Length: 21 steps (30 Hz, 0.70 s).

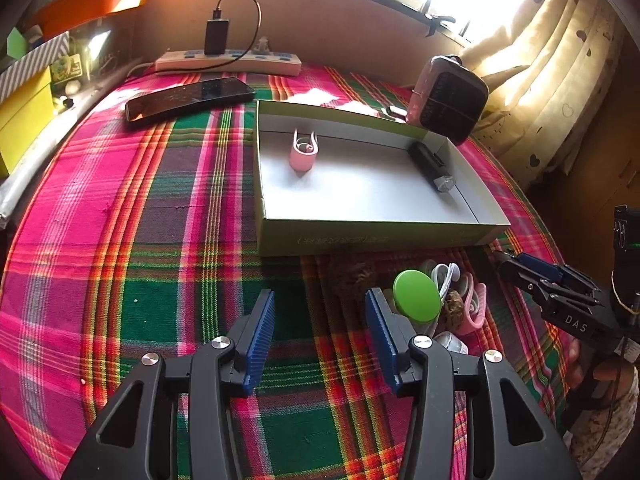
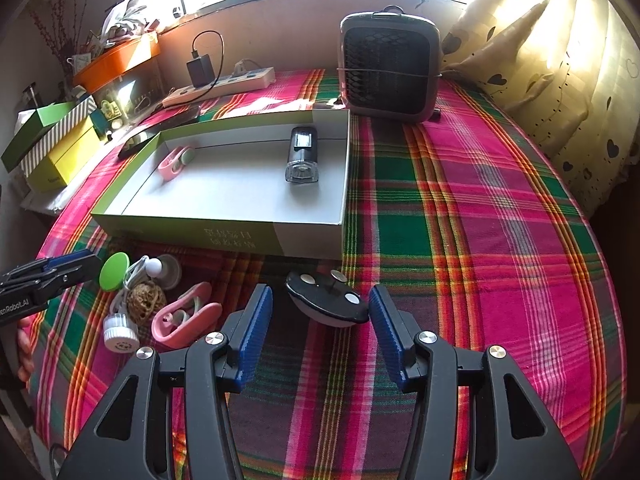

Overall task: Organize objects
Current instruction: 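Grasp black round disc with right gripper while left gripper moves toward walnut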

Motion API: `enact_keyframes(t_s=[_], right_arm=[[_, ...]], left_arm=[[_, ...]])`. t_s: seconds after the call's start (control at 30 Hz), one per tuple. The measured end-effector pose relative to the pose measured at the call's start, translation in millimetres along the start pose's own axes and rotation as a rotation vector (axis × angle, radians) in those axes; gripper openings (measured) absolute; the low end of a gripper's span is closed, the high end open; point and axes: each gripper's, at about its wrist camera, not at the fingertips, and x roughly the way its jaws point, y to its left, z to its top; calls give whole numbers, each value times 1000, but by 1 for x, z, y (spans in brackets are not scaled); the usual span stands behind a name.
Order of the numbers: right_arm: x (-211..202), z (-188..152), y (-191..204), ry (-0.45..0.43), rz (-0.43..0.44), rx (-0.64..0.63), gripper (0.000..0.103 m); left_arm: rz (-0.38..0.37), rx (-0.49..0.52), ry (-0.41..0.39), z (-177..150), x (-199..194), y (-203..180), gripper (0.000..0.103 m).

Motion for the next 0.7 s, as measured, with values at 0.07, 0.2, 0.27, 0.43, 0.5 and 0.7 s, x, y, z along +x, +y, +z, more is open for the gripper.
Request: enact_keyframes(t_s=[0.07,0.2,0.27,0.43,0.5,0.7], right_arm=[[2,0,0,6,-2,-2,51],[5,0,0,14,-17,-18,51],[6,1,1,14,-32,-29,51],[9,2,1,18,-47,-45,51],[9,2,1,19,-52,-49,51],[12,1,-2,26,-56,-46,51]], left_arm=[[0,6,4,0,1,-2,45],[6,18,16,1,6,-4,46],[4,23,15,3,6,-5,46],[5,21,22,8,12,-8,46],[13,23,24,9,16,-9,47],[42,25,13,14,19,-10,47]])
